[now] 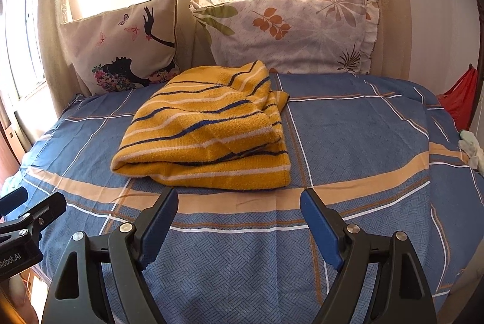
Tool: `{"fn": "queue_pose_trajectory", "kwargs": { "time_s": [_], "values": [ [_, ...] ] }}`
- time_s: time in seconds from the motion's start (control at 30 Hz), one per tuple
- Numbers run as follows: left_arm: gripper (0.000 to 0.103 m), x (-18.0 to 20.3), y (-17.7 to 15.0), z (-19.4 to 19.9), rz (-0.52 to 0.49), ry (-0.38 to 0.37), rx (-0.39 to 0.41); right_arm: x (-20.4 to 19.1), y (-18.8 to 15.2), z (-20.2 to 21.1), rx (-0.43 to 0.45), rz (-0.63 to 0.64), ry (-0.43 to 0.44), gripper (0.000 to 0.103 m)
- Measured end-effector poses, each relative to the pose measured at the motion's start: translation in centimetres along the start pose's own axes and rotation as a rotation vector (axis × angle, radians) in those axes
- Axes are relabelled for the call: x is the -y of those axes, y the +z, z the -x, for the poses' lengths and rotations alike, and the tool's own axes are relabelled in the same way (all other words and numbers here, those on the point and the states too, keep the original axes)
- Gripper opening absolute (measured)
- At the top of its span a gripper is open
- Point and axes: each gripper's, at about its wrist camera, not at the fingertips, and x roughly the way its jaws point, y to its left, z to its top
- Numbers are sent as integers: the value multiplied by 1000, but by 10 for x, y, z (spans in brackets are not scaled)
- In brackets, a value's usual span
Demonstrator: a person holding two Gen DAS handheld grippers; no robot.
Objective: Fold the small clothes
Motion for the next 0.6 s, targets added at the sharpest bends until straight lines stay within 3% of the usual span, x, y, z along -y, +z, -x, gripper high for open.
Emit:
{"fn": "queue_pose_trajectory", "kwargs": {
  "time_s": [0.6],
  "values": [
    [99, 1, -4, -9, 10, -4, -39, 1, -1, -2, -12, -6, -8, 87]
  ]
}}
